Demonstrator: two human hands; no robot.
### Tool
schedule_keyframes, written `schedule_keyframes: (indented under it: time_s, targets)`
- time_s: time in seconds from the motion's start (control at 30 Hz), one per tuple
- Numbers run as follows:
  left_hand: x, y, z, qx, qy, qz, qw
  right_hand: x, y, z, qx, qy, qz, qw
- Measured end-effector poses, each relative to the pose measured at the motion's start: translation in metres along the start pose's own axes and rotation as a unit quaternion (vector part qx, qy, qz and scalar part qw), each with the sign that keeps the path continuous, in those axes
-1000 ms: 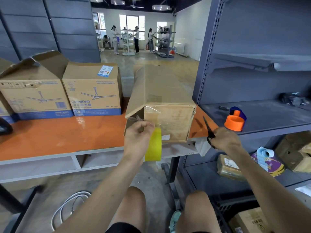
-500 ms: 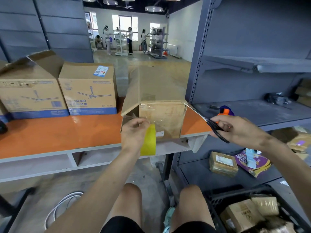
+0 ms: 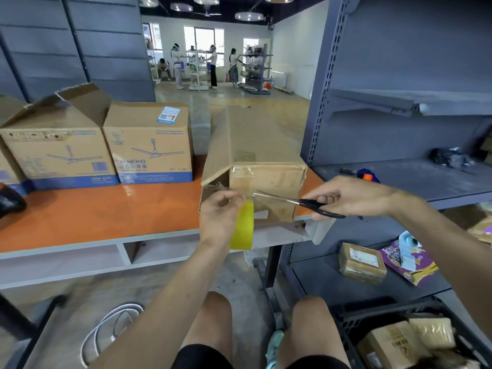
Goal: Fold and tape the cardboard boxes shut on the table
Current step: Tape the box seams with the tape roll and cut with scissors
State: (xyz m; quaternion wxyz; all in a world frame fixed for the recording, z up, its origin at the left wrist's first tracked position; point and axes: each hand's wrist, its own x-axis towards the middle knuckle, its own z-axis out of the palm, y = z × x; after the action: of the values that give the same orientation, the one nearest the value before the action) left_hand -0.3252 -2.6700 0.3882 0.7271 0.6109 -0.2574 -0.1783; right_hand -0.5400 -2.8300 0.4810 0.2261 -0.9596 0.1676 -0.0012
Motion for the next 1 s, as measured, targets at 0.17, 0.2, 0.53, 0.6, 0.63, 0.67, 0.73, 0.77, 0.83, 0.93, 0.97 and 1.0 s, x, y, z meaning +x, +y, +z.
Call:
schedule_keyframes:
  time_s: [0.17, 0.2, 0.53, 0.6, 0.63, 0.67, 0.73, 0.77, 0.83, 0.93, 0.97, 1.0]
  targets:
    - [0.001, 0.004, 0.000, -0.017, -0.008, -0.012, 1.000, 0.023, -0.004, -0.016, 0.053, -0.024, -0.008, 0.998]
    - [0.000, 0.005, -0.001, -0.020, -0.011, -0.018, 1.000, 0.026, -0.005, -0.019, 0.060, -0.026, -0.013, 0.998]
    - [0.003, 0.012, -0.004, -0.007, -0.026, -0.063, 0.998, 0.039, -0.005, -0.021, 0.066, -0.052, -0.022, 0.996]
    - [0.003, 0.011, -0.003, -0.004, -0.029, -0.055, 0.998, 0.039, -0.005, -0.021, 0.074, -0.051, -0.020, 0.996]
    - [0.003, 0.011, -0.003, -0.002, -0.030, -0.051, 0.998, 0.039, -0.005, -0.020, 0.070, -0.051, -0.018, 0.996]
    - [0.003, 0.011, -0.003, -0.001, -0.032, -0.047, 0.998, 0.039, -0.005, -0.020, 0.060, -0.053, -0.015, 0.997]
    - [0.004, 0.011, -0.002, -0.004, -0.034, -0.046, 0.998, 0.037, -0.003, -0.022, 0.032, -0.064, -0.005, 0.997]
    - [0.005, 0.010, -0.002, -0.008, -0.035, -0.046, 0.998, 0.034, 0.000, -0.023, 0.023, -0.070, 0.002, 0.997]
    - [0.006, 0.009, -0.003, -0.013, -0.037, -0.048, 0.998, 0.024, 0.013, -0.027, 0.014, -0.088, 0.016, 0.996]
    - [0.007, 0.009, -0.003, -0.008, -0.036, -0.051, 0.998, -0.003, 0.049, -0.039, 0.012, -0.167, 0.074, 0.983]
    - [0.006, 0.009, -0.003, -0.007, -0.035, -0.052, 0.998, -0.015, 0.064, -0.045, 0.020, -0.197, 0.109, 0.974]
    - [0.006, 0.009, -0.003, -0.005, -0.036, -0.053, 0.998, -0.026, 0.077, -0.050, 0.026, -0.211, 0.146, 0.966]
